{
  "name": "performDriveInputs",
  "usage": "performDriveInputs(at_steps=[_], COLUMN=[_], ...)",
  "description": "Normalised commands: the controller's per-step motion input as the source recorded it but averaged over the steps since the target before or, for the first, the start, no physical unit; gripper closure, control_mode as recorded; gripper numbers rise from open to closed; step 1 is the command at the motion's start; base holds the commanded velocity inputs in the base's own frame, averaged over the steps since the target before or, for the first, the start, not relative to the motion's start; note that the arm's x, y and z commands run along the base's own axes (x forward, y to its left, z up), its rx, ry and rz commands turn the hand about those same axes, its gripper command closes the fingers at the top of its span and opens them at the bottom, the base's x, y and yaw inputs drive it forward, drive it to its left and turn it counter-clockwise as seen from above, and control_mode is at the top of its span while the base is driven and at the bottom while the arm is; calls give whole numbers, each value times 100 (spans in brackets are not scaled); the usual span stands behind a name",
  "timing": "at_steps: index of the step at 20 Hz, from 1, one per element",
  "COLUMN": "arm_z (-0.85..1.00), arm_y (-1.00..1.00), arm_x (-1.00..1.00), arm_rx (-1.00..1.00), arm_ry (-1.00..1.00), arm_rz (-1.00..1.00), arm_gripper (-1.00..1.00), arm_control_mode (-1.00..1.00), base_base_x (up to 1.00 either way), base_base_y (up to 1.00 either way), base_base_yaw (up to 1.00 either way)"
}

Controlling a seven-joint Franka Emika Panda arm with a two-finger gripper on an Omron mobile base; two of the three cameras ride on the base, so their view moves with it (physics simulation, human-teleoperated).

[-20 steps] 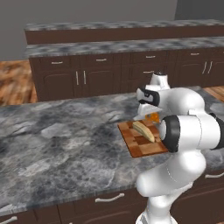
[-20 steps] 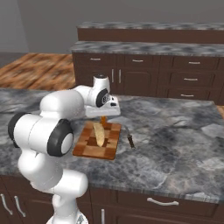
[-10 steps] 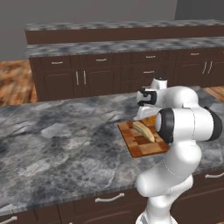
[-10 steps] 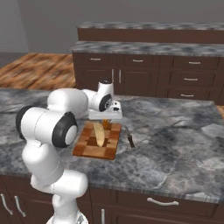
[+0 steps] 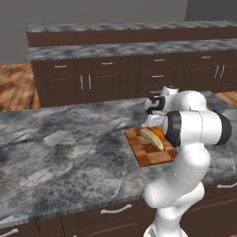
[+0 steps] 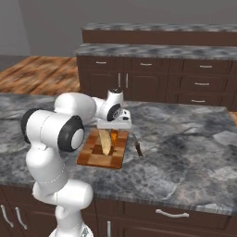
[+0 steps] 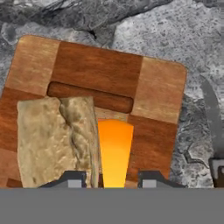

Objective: Retrieve the sausage and cheese from the fridge and place them on the cutting board on the counter.

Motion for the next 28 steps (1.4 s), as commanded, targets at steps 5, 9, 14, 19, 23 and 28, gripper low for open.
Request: performDriveInputs(at_steps=[5, 9, 14, 19, 23, 28], arm_z=[-4, 36, 88, 100, 100, 85], arm_y=[0, 0, 2, 15, 11, 15], arm_x=[0, -10, -38, -62, -99, -95], arm_rx=[0, 0, 0, 1, 9, 5], arm_ry=[-13, -11, -1, 9, 0, 0], arm_rz=[0, 0, -12, -11, -11, -4], arm_gripper=[-100, -100, -100, -100, -100, -100], arm_control_mode=[-100, -100, -100, -100, -100, -100], base_base_x=[0, 0, 0, 0, 0, 0], base_base_y=[0, 0, 0, 0, 0, 0], base_base_yaw=[0, 0, 0, 0, 0, 0])
